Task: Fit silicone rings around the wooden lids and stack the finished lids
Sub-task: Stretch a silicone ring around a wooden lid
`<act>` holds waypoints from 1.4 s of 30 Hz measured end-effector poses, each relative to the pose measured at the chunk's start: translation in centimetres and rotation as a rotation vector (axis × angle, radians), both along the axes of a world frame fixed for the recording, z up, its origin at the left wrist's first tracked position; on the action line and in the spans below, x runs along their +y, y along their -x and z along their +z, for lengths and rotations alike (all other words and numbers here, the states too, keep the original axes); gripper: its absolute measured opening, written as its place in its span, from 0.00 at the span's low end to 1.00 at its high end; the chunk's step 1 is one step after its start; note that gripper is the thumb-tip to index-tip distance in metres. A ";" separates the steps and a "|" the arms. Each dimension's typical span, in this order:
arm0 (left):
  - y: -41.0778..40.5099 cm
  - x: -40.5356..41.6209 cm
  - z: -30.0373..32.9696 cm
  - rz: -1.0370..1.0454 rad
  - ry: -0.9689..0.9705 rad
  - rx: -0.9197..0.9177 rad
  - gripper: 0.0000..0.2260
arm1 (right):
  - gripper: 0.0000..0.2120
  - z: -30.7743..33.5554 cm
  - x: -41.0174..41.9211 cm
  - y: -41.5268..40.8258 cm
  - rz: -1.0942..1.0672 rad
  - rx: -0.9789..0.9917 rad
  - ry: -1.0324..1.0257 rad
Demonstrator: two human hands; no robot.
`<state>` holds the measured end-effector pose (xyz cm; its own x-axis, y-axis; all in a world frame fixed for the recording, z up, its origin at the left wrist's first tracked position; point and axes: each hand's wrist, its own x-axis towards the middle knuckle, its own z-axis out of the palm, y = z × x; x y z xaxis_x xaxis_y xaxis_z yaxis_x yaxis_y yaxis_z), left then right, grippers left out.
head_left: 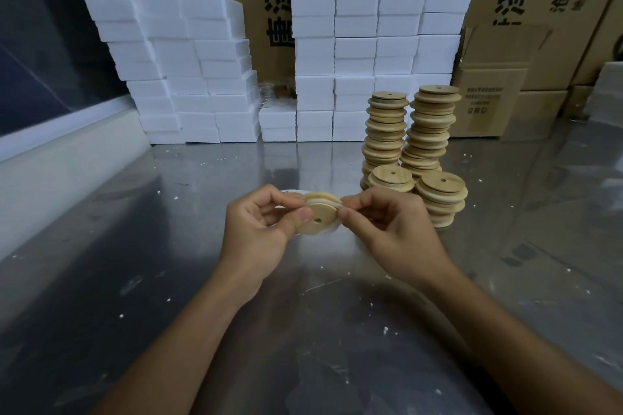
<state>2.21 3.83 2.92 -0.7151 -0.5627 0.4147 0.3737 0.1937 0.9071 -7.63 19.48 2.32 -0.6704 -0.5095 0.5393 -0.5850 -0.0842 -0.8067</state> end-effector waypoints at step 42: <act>0.0 0.6 0.4 0.008 0.242 -0.057 0.17 | 0.03 0.6 0.4 -0.4 -0.037 0.319 -0.108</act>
